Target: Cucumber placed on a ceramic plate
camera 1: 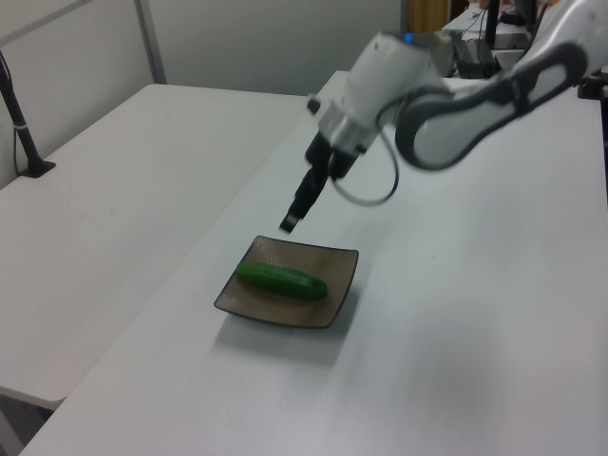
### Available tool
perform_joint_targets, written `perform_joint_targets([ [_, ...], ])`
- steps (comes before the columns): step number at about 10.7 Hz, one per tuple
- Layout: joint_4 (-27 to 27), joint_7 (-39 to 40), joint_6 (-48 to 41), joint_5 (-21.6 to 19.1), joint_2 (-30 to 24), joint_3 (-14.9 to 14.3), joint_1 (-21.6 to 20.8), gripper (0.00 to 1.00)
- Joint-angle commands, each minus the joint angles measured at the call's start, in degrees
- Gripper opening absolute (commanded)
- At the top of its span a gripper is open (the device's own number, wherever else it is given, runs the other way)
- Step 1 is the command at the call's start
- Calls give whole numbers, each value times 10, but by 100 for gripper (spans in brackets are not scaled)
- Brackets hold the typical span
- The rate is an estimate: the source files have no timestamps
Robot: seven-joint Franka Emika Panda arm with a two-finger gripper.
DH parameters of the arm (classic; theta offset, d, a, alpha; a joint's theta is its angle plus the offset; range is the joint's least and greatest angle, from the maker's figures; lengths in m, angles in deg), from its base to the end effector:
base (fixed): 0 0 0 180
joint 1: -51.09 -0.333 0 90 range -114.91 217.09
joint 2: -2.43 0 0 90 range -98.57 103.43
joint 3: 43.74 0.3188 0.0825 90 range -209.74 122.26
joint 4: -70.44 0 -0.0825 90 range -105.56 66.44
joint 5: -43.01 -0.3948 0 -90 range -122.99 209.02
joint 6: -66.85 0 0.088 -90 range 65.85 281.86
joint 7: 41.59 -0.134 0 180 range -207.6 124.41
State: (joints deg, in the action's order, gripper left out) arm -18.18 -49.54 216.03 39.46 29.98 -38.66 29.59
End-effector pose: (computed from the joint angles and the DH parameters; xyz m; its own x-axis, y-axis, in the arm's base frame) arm 0.6829 0.3290 0.4141 0.8347 0.1710 0.5235 0.2992 -0.9388 -0.1705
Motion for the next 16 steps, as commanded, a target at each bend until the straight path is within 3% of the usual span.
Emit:
perform_joint_targets([
  [1,-48,-15,-199,10,-131,-9,33,100],
  [4,-47,-15,-395,10,-230,-32,60,100],
  [6,-46,-16,-519,10,-294,-32,101,100],
  [9,-52,-14,-613,11,-342,-44,124,100],
  [11,-98,-8,-615,13,-361,-64,117,100],
  [16,-112,39,-533,25,-353,-69,114,100],
])
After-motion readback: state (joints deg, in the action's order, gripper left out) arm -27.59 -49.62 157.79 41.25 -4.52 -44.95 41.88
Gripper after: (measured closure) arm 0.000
